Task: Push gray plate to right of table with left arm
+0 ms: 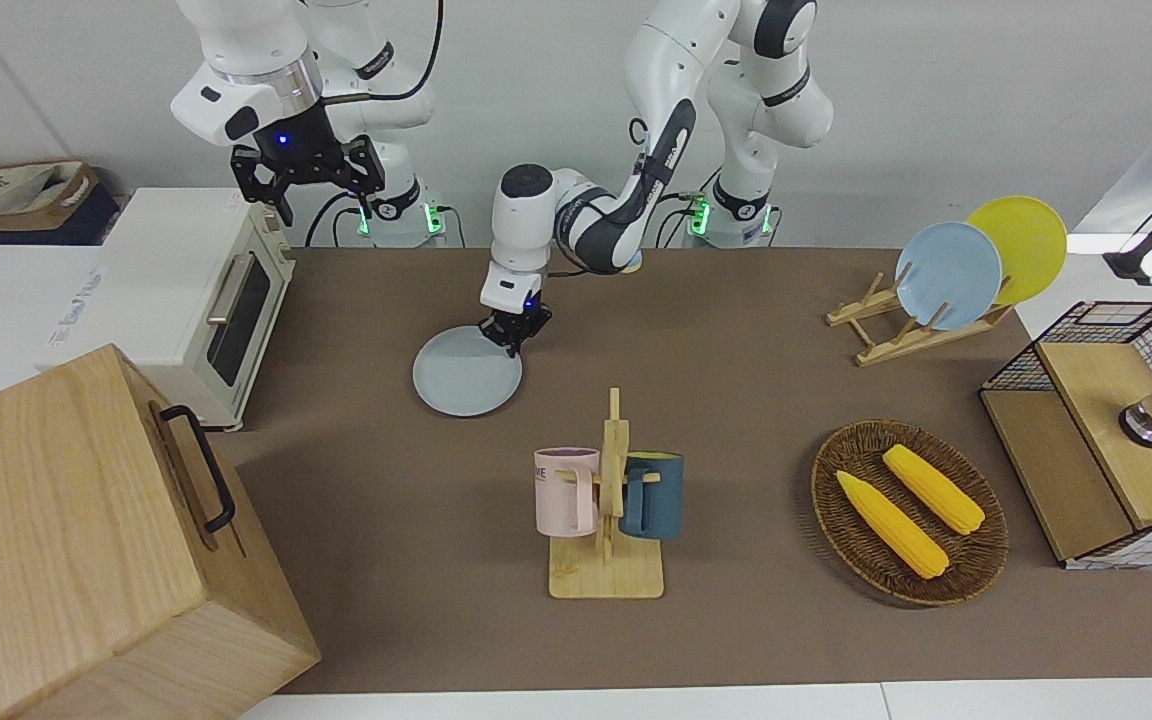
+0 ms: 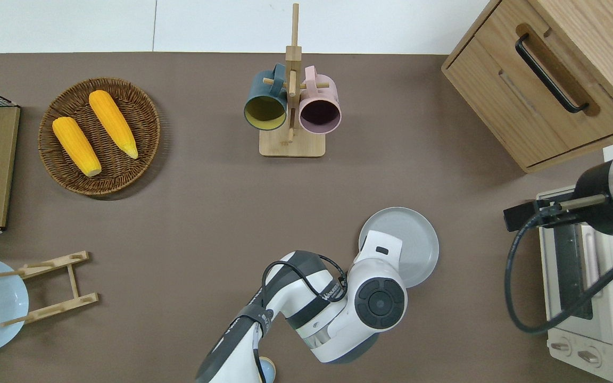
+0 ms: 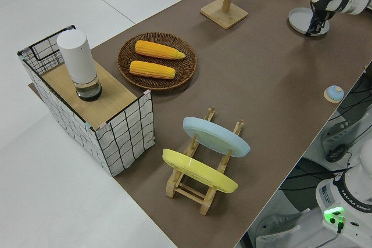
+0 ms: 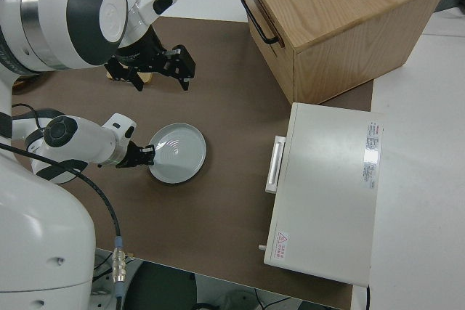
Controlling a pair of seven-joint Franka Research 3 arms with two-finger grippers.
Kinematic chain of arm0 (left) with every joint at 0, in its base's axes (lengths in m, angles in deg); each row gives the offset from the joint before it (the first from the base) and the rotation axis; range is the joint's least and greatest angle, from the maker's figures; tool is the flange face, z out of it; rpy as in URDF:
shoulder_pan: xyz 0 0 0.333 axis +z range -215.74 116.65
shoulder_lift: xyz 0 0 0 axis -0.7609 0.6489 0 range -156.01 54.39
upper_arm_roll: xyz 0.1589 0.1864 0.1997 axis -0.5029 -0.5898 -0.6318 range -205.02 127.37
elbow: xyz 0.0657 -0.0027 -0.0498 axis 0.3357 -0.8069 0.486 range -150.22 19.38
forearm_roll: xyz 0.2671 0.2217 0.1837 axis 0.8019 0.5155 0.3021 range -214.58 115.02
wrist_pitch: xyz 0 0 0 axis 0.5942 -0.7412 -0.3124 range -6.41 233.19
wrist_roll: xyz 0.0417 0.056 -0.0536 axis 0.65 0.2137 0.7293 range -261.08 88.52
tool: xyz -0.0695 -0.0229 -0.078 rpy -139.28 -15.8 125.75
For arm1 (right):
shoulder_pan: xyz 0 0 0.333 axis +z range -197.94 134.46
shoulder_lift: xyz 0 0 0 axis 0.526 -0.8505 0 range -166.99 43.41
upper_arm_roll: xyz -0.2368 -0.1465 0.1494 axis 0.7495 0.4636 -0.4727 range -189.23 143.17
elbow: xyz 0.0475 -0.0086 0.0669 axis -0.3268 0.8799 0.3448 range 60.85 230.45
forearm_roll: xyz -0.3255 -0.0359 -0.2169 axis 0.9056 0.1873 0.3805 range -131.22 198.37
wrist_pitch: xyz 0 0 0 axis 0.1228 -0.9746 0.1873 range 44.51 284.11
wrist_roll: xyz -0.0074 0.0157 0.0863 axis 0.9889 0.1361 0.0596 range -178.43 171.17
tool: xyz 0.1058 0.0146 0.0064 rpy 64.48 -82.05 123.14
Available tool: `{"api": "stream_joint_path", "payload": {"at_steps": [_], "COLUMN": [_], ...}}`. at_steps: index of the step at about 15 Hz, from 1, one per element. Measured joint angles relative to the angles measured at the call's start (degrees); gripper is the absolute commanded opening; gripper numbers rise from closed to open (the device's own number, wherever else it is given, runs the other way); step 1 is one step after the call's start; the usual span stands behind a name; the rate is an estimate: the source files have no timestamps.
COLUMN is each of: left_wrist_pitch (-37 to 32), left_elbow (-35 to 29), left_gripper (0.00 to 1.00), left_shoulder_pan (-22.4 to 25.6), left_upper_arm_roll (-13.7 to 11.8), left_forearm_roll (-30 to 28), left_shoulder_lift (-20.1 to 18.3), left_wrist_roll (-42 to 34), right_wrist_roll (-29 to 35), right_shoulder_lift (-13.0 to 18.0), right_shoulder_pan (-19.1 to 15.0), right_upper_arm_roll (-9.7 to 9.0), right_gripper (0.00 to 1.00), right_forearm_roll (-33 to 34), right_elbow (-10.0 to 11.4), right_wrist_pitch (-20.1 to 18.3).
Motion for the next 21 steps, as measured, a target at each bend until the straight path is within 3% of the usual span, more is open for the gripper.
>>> {"api": "stream_joint_path", "payload": {"at_steps": [1, 2, 5, 7, 9, 10, 11, 12, 18, 21], "left_wrist_pitch": [-0.4, -1.3, -3.7, -4.2, -4.5, -4.8, -5.3, -6.0, -12.6, -18.3], "left_elbow": [0.8, 1.6, 4.0, 4.9, 5.7, 5.9, 6.1, 6.4, 10.8, 11.9], "left_gripper": [0.00, 0.13, 0.37, 0.57, 0.65, 0.75, 0.92, 0.98, 0.99, 0.99], "left_shoulder_pan": [-0.2, -0.4, -0.7, -0.9, -0.9, -0.9, -0.8, -0.8, -0.7, 1.1], "left_upper_arm_roll": [0.0, 0.0, 0.0, 0.0, -0.1, -0.2, -0.4, -0.6, -1.5, -2.2], "left_forearm_roll": [0.0, 0.0, 0.0, 0.0, 0.0, 0.0, 0.0, 0.0, 0.0, 0.0], "left_shoulder_lift": [0.5, 0.8, 2.0, 3.1, 3.5, 3.5, 3.5, 3.5, 3.1, -0.2], "left_wrist_roll": [0.0, 0.1, 0.1, 0.2, 0.3, 0.3, 0.3, 0.3, 0.3, 0.1], "right_wrist_roll": [0.0, 0.0, 0.0, 0.0, 0.0, 0.0, 0.0, 0.0, 0.0, 0.0], "right_shoulder_lift": [0.0, 0.0, 0.0, 0.0, 0.0, 0.0, 0.0, 0.0, 0.0, 0.0], "right_shoulder_pan": [0.0, 0.0, 0.0, 0.0, 0.0, 0.0, 0.0, 0.0, 0.0, 0.0], "right_upper_arm_roll": [0.00, 0.00, 0.00, 0.00, 0.00, 0.00, 0.00, 0.00, 0.00, 0.00], "right_gripper": [0.983, 0.983, 0.983, 0.983, 0.983, 0.983, 0.983, 0.983, 0.983, 0.983], "right_forearm_roll": [0.0, 0.0, 0.0, 0.0, 0.0, 0.0, 0.0, 0.0, 0.0, 0.0], "right_elbow": [0.0, 0.0, 0.0, 0.0, 0.0, 0.0, 0.0, 0.0, 0.0, 0.0], "right_wrist_pitch": [0.0, 0.0, 0.0, 0.0, 0.0, 0.0, 0.0, 0.0, 0.0, 0.0]}}
